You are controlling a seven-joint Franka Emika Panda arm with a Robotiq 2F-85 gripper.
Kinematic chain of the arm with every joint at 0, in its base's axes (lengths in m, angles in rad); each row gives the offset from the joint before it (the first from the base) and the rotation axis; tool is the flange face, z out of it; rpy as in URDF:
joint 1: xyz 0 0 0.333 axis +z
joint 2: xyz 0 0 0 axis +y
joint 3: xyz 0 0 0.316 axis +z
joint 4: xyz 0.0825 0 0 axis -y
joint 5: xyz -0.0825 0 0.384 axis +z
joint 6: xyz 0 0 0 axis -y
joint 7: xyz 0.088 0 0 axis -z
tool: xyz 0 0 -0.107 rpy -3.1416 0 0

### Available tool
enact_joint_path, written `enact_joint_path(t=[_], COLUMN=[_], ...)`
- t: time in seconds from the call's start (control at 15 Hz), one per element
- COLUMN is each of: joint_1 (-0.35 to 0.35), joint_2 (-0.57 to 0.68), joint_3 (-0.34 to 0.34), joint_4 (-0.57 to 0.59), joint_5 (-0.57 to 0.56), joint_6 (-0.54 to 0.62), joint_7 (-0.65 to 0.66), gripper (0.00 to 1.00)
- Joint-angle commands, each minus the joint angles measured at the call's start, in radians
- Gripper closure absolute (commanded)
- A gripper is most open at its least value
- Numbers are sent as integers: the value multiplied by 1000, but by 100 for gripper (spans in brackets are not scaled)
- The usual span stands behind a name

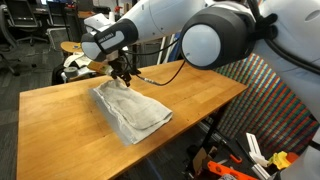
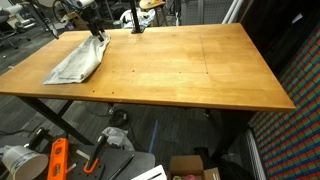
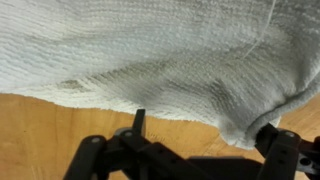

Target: Fold the cloth on the table

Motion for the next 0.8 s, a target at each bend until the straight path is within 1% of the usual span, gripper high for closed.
enact_joint_path(t=[0.0, 0.13, 0.33, 0.6, 0.73], joint_1=[-53, -72, -98, -109, -112], joint_2=[73, 103, 145, 195, 202], joint_3=[44, 50, 51, 28, 27], joint_4=[144, 185, 235, 312, 334], joint_5=[36, 58, 97, 84, 77], joint_6=[-83, -73, -19, -45, -92], joint_7=[-39, -11, 38, 58, 39], gripper=[0, 0, 0, 0, 0])
